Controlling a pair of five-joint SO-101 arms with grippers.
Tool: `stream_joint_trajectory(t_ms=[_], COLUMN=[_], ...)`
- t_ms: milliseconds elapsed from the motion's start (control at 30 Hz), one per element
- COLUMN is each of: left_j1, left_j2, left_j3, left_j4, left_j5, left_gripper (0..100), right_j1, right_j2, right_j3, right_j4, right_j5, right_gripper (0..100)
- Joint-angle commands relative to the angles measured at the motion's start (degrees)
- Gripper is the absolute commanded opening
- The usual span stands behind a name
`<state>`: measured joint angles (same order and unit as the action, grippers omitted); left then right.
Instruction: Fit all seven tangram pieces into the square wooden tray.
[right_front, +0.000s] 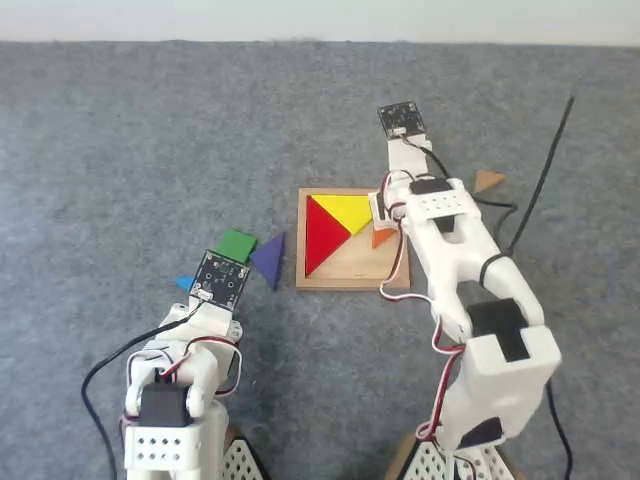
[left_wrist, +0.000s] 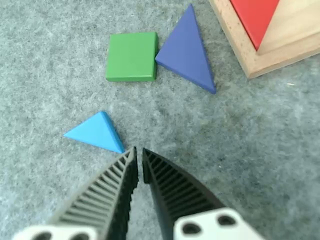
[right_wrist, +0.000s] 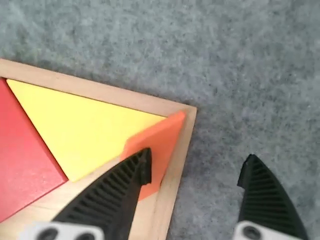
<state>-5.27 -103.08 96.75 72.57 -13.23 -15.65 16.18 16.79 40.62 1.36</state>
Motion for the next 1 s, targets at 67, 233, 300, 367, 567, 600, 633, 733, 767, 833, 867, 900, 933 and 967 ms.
stream_joint_trajectory(t_ms=[67,233,300,367,567,600,633,733,767,833,867,900,933,967], left_j1=[-0.26,-0.26,-0.26,-0.26,-0.26,-0.26,-0.26,-0.26,-0.26,-0.26,-0.26,-0.26,-0.26,-0.26], left_j2=[-1.32,-1.32,-1.32,-1.32,-1.32,-1.32,-1.32,-1.32,-1.32,-1.32,-1.32,-1.32,-1.32,-1.32], left_j3=[-0.40,-0.40,-0.40,-0.40,-0.40,-0.40,-0.40,-0.40,-0.40,-0.40,-0.40,-0.40,-0.40,-0.40], left_j4=[0.18,0.18,0.18,0.18,0.18,0.18,0.18,0.18,0.18,0.18,0.18,0.18,0.18,0.18], left_j5=[-0.62,-0.62,-0.62,-0.62,-0.62,-0.62,-0.62,-0.62,-0.62,-0.62,-0.62,-0.62,-0.62,-0.62], left_gripper=[2,2,2,2,2,2,2,2,2,2,2,2,2,2], right_j1=[0.57,0.57,0.57,0.66,0.48,0.31,0.13,-0.75,-1.01,-1.36,-1.36,-1.36,-1.27,-1.19], right_j2=[1.01,0.84,0.04,-1.36,-7.08,-8.40,-9.63,-11.82,-11.82,-11.03,-10.33,-9.27,-8.04,-6.64], right_j3=[-2.73,-2.73,-2.55,-1.67,1.58,1.85,2.11,2.55,2.81,3.08,2.90,2.64,2.46,2.20], right_j4=[2.95,5.49,5.49,5.49,4.79,4.09,3.38,0.66,-0.22,-1.71,-2.33,-3.21,-4.53,-5.76], right_j5=[0.70,0.35,0.44,0.44,0.35,0.53,0.53,0.70,0.70,0.70,0.70,0.70,0.70,0.70], right_gripper=[29.9,29.5,26.1,20.6,13.2,15.3,17.3,21.7,22.6,23.6,23.6,23.6,23.6,23.6])
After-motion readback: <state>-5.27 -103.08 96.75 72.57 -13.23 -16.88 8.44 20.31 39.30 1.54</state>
